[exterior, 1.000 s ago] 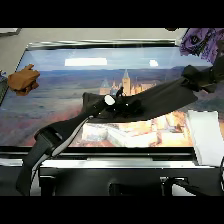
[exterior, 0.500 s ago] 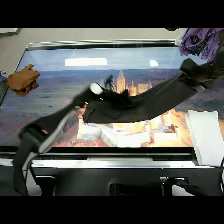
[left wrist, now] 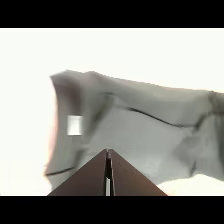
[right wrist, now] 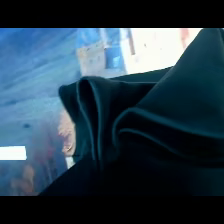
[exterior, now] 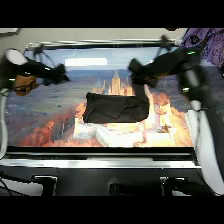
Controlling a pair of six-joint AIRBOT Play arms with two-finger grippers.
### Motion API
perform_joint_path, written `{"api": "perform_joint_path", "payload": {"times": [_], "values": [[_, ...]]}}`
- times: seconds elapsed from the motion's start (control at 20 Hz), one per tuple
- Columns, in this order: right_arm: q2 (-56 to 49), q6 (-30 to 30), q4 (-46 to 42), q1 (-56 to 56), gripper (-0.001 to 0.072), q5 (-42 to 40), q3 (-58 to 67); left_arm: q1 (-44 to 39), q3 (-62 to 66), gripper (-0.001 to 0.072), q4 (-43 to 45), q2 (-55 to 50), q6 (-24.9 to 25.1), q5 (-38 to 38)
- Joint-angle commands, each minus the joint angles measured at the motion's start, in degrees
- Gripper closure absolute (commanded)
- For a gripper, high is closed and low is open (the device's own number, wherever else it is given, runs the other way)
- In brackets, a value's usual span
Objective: Fold the clothes and pants, and hang the long-sleeved shirts on hangers.
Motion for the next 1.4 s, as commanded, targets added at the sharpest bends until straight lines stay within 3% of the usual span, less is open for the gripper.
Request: {"api": "perform_joint_path", "payload": {"times": [0.0,0.2,0.5,0.75,0.9,0.95,1.0,1.05,1.2,1.35], "values": [[-6.0,5.2,-0.2,8.9,0.0678,8.3,0.1,7.6,0.0,0.0686,1.7,4.2,1.4,-4.2],[-11.6,8.1,-0.1,13.7,0.0678,13.2,0.1,9.9,0.0,0.0685,1.8,4.5,4.3,-6.6],[-17.2,10.5,0.3,16.8,0.0677,20.2,0.1,10.3,0.0,0.0685,1.7,4.5,4.4,-7.0],[-20.6,10.4,2.0,17.6,0.0672,20.7,0.1,10.2,0.0,0.0685,1.7,4.5,4.4,-7.0],[-20.9,6.1,4.3,17.6,0.0488,19.6,0.1,10.1,0.0,0.0685,1.7,4.5,4.4,-7.0],[-20.9,4.7,5.1,17.6,0.0397,19.2,0.1,10.1,0.0,0.0685,1.7,4.5,4.4,-7.0],[-20.7,3.6,5.6,17.6,0.0213,18.8,0.1,10.1,0.0,0.0685,1.7,4.5,4.4,-7.0],[-20.3,2.1,5.7,17.6,0.0158,18.5,0.1,10.1,0.0,0.0685,1.7,4.5,4.4,-7.0],[-17.9,1.7,5.1,15.1,0.0161,15.7,1.0,10.0,0.0,0.0685,1.7,4.5,4.4,-7.0],[-14.5,-1.7,5.6,6.6,0.0160,6.8,3.3,10.0,0.0,0.0685,1.7,4.5,4.4,-7.0]]}}
